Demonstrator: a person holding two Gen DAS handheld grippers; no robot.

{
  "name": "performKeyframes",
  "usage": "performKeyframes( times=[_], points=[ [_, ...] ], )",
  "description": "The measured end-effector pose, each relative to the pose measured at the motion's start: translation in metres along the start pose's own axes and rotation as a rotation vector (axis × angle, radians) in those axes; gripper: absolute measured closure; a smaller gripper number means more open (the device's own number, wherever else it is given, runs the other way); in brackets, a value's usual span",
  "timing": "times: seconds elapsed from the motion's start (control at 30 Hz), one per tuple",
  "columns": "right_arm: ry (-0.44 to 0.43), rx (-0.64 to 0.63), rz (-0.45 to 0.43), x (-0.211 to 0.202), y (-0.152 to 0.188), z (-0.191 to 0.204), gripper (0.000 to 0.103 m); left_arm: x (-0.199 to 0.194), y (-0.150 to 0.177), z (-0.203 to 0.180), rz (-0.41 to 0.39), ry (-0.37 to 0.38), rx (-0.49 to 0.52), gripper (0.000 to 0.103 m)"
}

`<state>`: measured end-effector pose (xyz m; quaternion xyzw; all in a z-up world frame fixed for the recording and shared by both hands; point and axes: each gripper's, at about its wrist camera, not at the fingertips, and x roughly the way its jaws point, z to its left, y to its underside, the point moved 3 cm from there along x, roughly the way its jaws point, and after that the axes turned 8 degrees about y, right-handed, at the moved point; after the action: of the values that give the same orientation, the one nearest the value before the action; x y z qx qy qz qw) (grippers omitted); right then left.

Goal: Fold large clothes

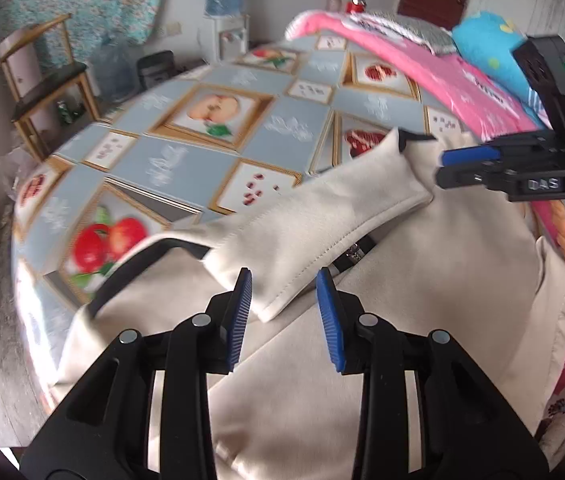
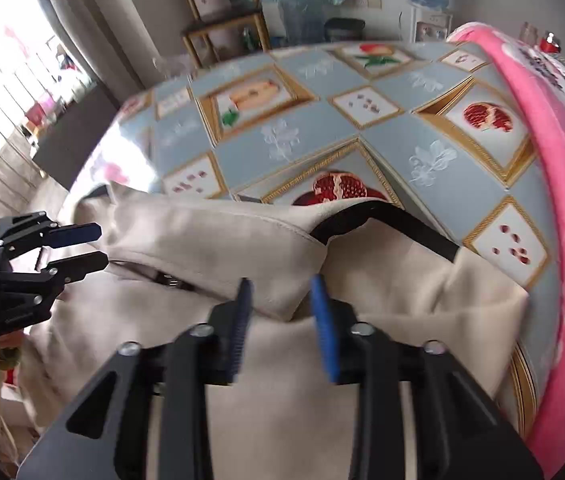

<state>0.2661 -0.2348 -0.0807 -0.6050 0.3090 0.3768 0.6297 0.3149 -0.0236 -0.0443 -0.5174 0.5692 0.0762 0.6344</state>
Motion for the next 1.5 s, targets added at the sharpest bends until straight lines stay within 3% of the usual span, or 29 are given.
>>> performKeyframes(
  times=[0.17,0.33,0.47,0.7,0.77,0.83,1.0,1.23,1.5],
  points=[
    [-0.01,-0.01,-0.078,-0.071,0.033,0.006,0.034,-0.068,0.02,-0.001,-0.057,-0.061,-0.071,0.068],
    [-0.071,0.001,-0.125,-0.117,0.091,0.02,0.025,-0.132,0.076,-0.008,-0.122,-0.089,-0.179,0.043],
    [-0.139,0.043,-0.118,-0.119,0.139,0.04,0.02,-0.162,0.137,-0.018,-0.164,-0.149,-0.261,0.034],
    [-0.192,0.025,-0.016,-0.084,0.182,0.091,0.019,-0.159,0.219,-0.038,-0.177,-0.193,-0.383,0.034],
    [-0.183,-0.011,-0.015,-0.079,0.186,0.104,0.019,-0.152,0.226,-0.042,-0.164,-0.186,-0.389,0.034],
    [-0.178,-0.031,-0.013,-0.074,0.187,0.111,0.019,-0.146,0.23,-0.043,-0.155,-0.178,-0.377,0.042],
    [-0.235,0.016,0.035,-0.06,0.193,0.113,0.019,-0.131,0.235,-0.032,-0.136,-0.193,-0.395,0.054],
    [-0.238,0.038,0.079,-0.044,0.198,0.112,0.019,-0.119,0.23,-0.014,-0.085,-0.202,-0.358,0.055],
    [-0.216,-0.005,0.071,-0.043,0.197,0.116,0.019,-0.107,0.225,0.012,-0.089,-0.108,-0.42,0.066]
  ],
)
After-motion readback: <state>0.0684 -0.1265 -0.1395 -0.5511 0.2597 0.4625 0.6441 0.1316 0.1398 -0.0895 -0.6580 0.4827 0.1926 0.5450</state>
